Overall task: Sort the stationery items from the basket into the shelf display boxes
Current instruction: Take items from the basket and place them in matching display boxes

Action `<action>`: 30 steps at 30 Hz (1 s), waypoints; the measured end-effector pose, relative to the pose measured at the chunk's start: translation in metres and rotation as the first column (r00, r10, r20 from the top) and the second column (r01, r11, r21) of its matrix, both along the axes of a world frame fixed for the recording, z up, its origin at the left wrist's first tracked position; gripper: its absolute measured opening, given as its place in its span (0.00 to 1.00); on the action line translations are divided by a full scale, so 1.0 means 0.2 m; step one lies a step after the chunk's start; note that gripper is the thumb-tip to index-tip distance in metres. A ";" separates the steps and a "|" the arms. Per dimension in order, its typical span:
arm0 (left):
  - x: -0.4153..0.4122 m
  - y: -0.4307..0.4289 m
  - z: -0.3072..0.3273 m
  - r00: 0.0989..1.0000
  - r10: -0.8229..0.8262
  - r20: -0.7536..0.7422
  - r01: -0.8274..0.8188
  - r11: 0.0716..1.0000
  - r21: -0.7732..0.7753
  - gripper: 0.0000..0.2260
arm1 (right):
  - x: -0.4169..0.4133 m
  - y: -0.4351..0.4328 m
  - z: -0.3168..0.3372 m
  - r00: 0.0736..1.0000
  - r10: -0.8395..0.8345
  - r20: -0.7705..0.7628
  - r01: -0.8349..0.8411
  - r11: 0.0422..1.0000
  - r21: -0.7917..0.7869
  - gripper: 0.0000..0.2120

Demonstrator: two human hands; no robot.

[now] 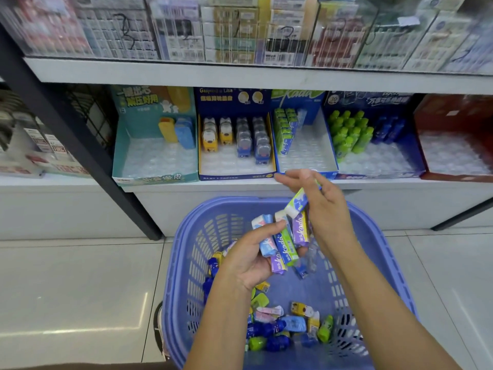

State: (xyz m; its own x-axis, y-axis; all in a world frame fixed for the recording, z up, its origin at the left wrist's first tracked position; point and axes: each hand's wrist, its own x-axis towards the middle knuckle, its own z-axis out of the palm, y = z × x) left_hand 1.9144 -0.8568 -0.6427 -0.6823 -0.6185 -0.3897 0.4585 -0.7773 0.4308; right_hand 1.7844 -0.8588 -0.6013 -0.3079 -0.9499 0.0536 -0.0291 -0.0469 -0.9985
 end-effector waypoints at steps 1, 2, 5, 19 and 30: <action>0.00 0.00 0.00 1.000 0.017 -0.010 -0.017 1.000 0.016 0.08 | -0.02 -0.02 0.01 0.998 -0.019 0.063 0.020 1.000 -0.023 0.15; 0.00 -0.01 0.01 0.999 0.039 -0.023 -0.039 0.999 0.035 0.09 | -0.03 -0.05 0.03 0.994 -0.043 0.104 0.047 0.998 -0.041 0.17; 0.00 -0.03 0.01 0.995 0.082 -0.053 -0.079 0.995 0.053 0.13 | -0.10 -0.15 0.07 0.982 -0.184 0.035 0.185 0.983 -0.009 0.21; 0.04 -0.14 0.00 0.942 0.236 0.237 -0.230 0.972 -0.054 0.17 | -0.47 -0.69 0.24 0.462 0.094 -0.882 0.120 0.979 0.167 0.12; 0.01 -0.16 0.00 0.925 0.269 0.269 -0.263 0.963 -0.059 0.18 | -0.47 -0.77 0.24 0.363 0.267 -0.893 -0.084 0.963 0.254 0.16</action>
State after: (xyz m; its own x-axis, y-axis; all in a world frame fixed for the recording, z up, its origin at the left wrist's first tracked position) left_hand 1.9169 -0.8886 -0.6423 -0.3614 -0.7727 -0.5218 0.5104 -0.6323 0.5829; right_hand 1.6896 -1.0124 -0.5536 0.0177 -0.9984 0.0533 -0.9333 -0.0357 -0.3573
